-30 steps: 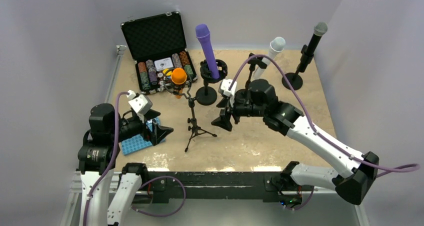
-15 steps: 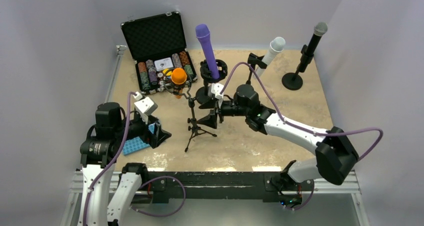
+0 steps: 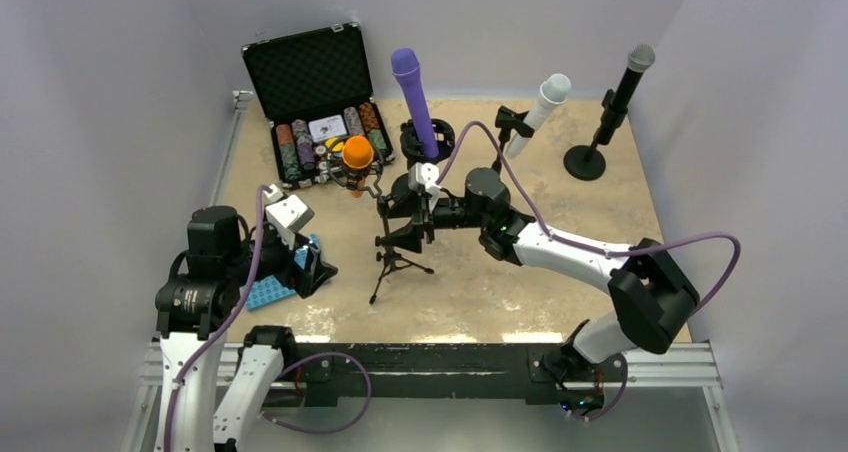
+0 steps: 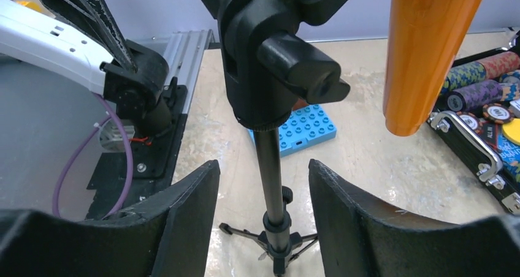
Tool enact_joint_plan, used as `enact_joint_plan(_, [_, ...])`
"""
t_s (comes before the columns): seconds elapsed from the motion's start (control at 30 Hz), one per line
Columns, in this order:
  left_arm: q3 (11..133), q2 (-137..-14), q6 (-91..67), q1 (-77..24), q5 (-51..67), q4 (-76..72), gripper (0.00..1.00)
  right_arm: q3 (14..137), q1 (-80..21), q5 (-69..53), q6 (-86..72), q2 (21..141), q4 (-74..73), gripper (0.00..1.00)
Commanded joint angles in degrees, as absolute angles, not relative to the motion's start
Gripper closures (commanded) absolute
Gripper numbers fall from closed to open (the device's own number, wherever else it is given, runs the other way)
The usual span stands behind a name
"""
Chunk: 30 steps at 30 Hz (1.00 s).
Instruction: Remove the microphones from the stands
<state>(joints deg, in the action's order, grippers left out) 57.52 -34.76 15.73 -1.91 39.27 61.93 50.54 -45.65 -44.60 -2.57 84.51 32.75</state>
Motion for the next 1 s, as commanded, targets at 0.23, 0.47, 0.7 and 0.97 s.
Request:
enact_joint_plan(0.23, [59.6,-35.1,17.0,-1.8,37.8,61.4,0.10,53.6,-46.9,-41.4,-3.2,85.8,34.9,0.57])
enact_joint_plan(0.47, [59.6,-35.2,17.2,-1.8,38.1,61.2,0.10,53.3,-46.8,-41.0,-0.4,84.2,30.8,0.76])
enact_joint_plan(0.7, [59.9,-35.7,20.0,-1.8,34.7,57.5,0.09,51.9,-46.7,-44.5,5.2,80.4,25.9,1.00])
enact_joint_plan(0.97, [59.1,-35.8,20.1,-1.8,35.9,57.3,0.08,50.3,-46.2,-51.7,13.3,76.2,19.0,1.00])
